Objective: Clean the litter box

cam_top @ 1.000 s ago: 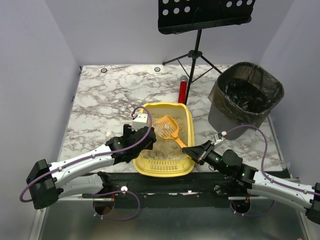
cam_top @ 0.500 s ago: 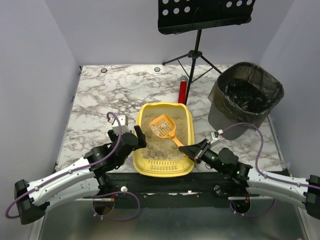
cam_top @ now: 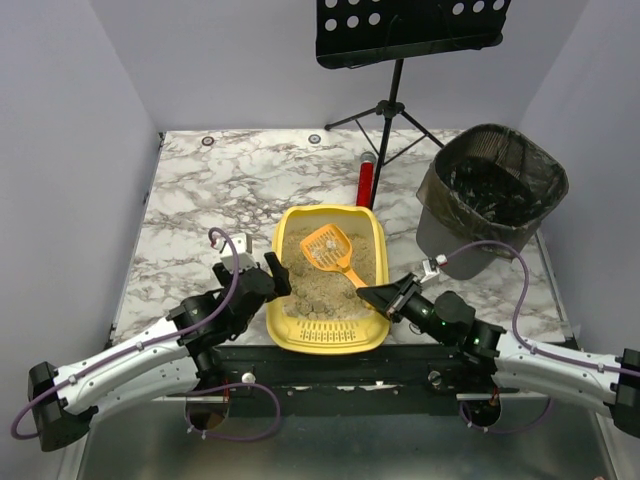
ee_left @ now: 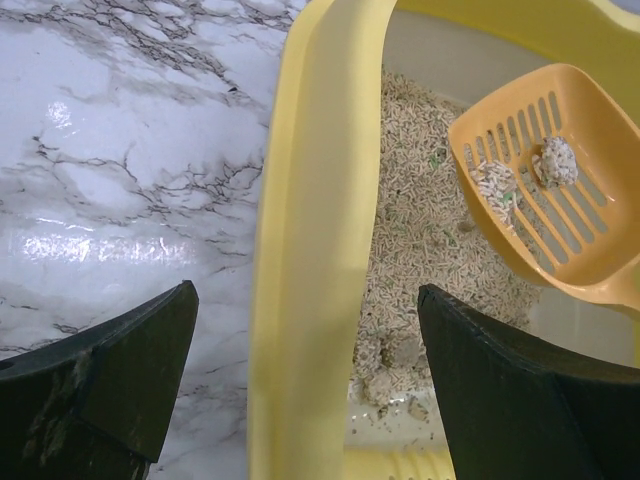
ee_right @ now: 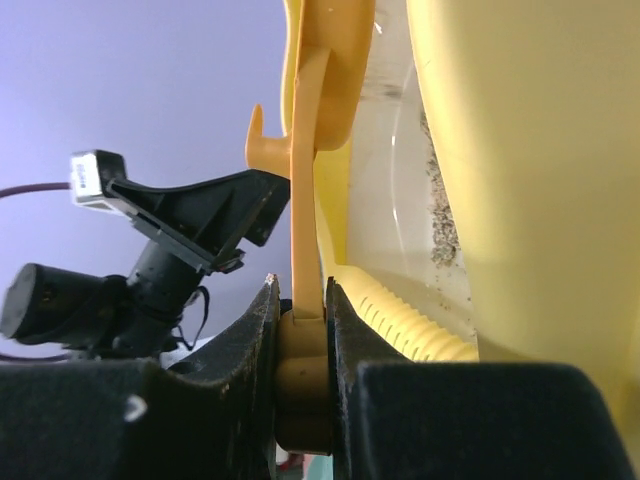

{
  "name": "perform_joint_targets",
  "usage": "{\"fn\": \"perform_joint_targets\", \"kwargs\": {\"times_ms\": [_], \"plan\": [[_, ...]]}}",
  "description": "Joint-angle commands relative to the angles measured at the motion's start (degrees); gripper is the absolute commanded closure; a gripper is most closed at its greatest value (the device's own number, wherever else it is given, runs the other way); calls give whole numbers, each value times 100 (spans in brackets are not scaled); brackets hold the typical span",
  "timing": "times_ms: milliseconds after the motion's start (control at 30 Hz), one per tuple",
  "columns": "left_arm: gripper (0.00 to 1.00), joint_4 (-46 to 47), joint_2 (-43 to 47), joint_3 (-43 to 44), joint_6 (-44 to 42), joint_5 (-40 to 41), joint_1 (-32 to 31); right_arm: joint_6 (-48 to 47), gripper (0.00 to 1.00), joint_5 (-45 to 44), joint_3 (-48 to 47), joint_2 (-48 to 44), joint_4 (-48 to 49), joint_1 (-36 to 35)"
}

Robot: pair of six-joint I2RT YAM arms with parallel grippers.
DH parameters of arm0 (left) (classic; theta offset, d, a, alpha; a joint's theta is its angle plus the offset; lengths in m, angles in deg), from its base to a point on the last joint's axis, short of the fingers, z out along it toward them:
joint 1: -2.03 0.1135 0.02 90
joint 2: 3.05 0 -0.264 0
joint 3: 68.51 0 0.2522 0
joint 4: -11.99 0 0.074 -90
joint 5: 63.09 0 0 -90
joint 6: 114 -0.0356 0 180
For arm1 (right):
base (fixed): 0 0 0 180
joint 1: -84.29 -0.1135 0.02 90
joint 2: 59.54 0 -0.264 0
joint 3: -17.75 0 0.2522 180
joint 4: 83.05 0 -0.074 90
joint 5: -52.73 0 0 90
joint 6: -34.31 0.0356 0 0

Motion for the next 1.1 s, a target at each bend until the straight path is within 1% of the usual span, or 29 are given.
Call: {"fn": "perform_joint_targets", "kwargs": {"times_ms": [0,33,67,133,167,200,233,267,300,333,367,400,433,467,533,567,633,667,700,733,767,800,833,867,900,933,967,1033,1067], "plan": [[1,141,-412,189,-33,-52,28,-324,99,62,-648,429,-639,-29],[1,-16,-464,233,-23,-26,36,-254,99,-121,-526,289,-859,-29],[1,-61,-543,268,-23,-25,36,-106,99,-349,-386,157,-756,-20],[1,-88,-553,251,-49,-52,36,-148,99,-317,-113,68,-82,-29],[1,-62,-535,234,-58,-60,36,-183,99,-116,-208,120,121,-20],[1,-44,-544,208,-58,-69,36,-279,99,-62,-400,129,-59,-29],[1,17,-535,199,-102,-104,45,-358,99,-53,-602,34,-444,-20],[1,43,-500,190,-128,-148,45,-420,99,-244,-900,-54,-1292,-29],[1,70,-491,164,-137,-201,45,-438,99,-298,-886,-99,-1405,-29],[1,140,-465,137,-164,-219,45,-464,99,-290,-816,-117,-1284,-20],[1,175,-448,102,-146,-210,45,-665,99,32,-693,-56,-604,-20],[1,210,-439,58,-138,-201,45,-710,99,235,-579,32,-301,-29],[1,211,-447,49,-120,-175,45,-693,99,377,-595,85,-220,-29],[1,185,-465,58,-76,-175,45,-458,99,387,-613,33,-541,-20],[1,132,-482,102,-41,-184,45,-254,99,28,-491,-99,-843,-29],[1,132,-491,93,-49,-175,54,-280,99,-17,-377,-3,-312,-29],[1,140,-491,93,-32,-157,45,-341,99,175,-349,286,183,-29],[1,149,-491,93,-6,-157,45,-446,99,289,-445,375,37,-20],[1,158,-491,93,-67,-175,45,-403,99,203,-533,306,-295,-20],[1,114,-491,110,-76,-201,45,-333,99,28,-586,157,-664,-20],[1,97,-483,119,-76,-184,45,-141,99,-400,-569,-1,-1172,-29],[1,105,-465,85,-111,-184,45,-183,99,-456,-482,-263,-1116,-20],[1,192,-465,67,-111,-184,45,-323,99,-448,-377,-301,-855,-29],[1,254,-448,41,-111,-184,45,-550,99,-187,-367,-258,-461,-20],[1,315,-447,-3,-128,-236,45,-631,99,-124,-506,-196,-552,-29],[1,403,-456,-12,-163,-271,45,-632,99,-132,-673,-65,-849,-29],[1,413,-474,-12,-181,-298,45,-510,99,-280,-822,-29,-1583,-29],[1,422,-509,-21,-225,-350,45,-596,99,-317,-1000,93,-1705,-29],[1,413,-535,-30,-225,-342,45,-875,99,-73,-1035,173,-1409,-29]]}}
